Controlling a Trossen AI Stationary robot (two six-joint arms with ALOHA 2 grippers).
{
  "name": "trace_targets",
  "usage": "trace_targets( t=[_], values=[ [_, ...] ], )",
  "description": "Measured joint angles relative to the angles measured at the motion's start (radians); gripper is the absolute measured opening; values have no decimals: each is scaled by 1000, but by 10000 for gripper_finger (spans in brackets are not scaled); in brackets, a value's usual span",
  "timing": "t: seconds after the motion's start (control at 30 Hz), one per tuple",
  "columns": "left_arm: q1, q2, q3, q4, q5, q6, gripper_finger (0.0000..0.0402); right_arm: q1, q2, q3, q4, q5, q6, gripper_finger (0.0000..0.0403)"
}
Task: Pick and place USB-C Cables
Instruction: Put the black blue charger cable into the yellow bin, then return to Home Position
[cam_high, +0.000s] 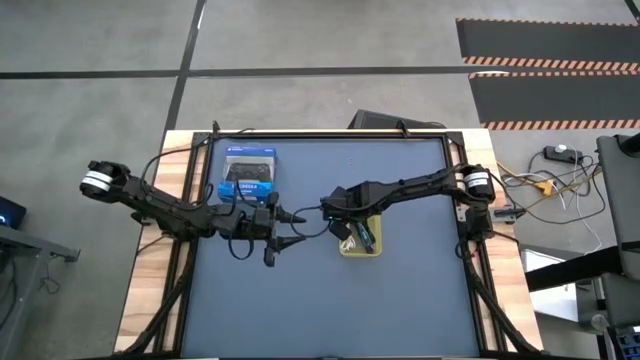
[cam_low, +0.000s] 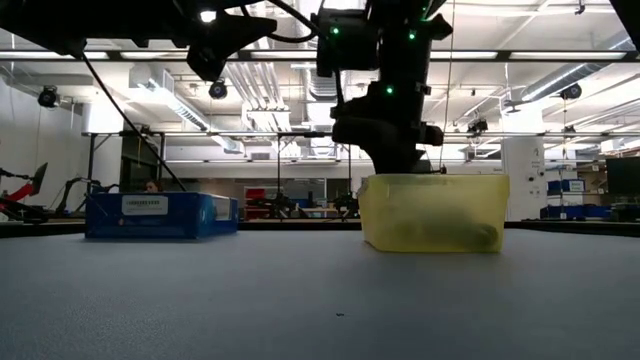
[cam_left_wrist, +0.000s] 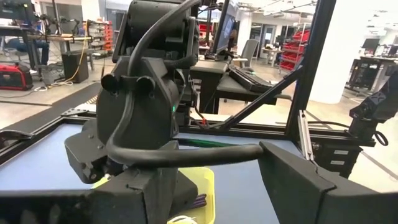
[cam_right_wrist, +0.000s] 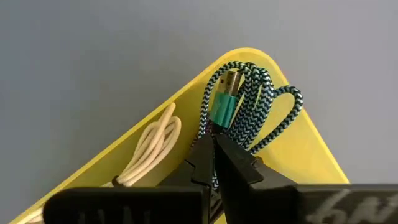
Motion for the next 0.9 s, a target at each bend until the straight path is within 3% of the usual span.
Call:
trace_targets(
  t=[0.3, 0.53, 0.73, 0.9],
  values=[
    [-1, 0, 0, 4, -4, 1, 204, 0, -43, 2, -1, 38, 2, 9],
    [-2, 0, -1, -5, -3, 1, 204, 11, -26, -88, 98, 37, 11, 9],
    [-5, -16, -1, -15, -3, 2, 204, 16, -91, -78, 81, 40, -6, 9],
    [-13, -200, -8, -301, -20, 10, 203, 84, -216, -129, 70, 118, -105, 9]
  ],
)
